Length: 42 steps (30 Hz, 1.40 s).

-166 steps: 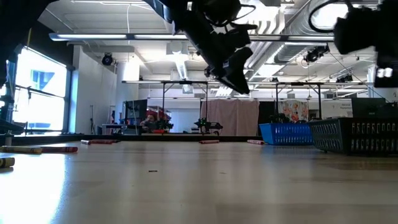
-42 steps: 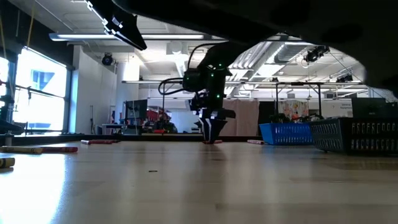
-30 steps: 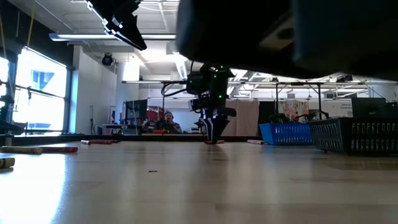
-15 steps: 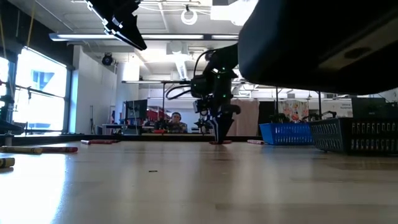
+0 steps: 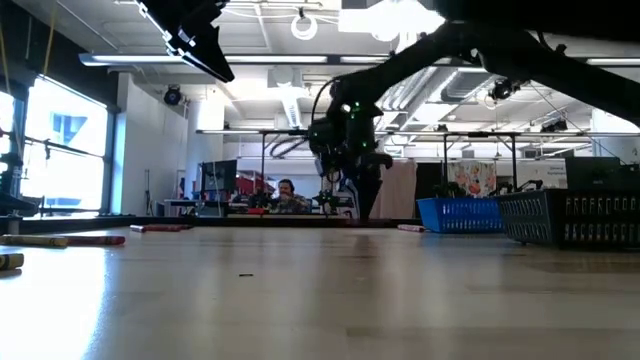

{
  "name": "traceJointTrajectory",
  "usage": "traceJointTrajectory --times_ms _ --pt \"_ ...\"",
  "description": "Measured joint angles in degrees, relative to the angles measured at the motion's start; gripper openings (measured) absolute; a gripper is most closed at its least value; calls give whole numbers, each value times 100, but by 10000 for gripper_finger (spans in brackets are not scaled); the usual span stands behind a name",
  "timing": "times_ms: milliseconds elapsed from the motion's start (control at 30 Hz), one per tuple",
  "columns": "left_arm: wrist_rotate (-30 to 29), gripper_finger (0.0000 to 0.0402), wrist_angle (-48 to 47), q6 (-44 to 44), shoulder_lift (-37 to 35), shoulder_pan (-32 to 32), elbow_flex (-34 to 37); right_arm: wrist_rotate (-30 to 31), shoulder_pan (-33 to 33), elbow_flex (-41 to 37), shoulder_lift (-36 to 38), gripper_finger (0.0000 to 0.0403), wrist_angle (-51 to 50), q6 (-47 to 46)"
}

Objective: Sort crayons
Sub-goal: Put the red crayon into the black bin

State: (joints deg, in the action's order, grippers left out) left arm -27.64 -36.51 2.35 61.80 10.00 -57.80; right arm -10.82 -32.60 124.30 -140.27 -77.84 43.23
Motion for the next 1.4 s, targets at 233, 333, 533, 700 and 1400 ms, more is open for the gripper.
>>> traceJointTrajectory --times_ms 233,333,533,700,1400 --pt "0 101 -112 90 0 49 0 -543 0 981 261 7 -1049 -584" --pt "-16 101 -143 191 0 48 0 -705 9 562 861 7 -1258 -914" --pt "-17 101 -111 243 0 50 0 -722 138 -858 2377 7 -1117 -1313" --pt "-63 101 15 304 0 48 0 -722 533 -2650 3809 7 -227 -2097" --pt "-201 101 840 302 132 48 -9 169 3066 -8093 7326 10 2069 -6880"
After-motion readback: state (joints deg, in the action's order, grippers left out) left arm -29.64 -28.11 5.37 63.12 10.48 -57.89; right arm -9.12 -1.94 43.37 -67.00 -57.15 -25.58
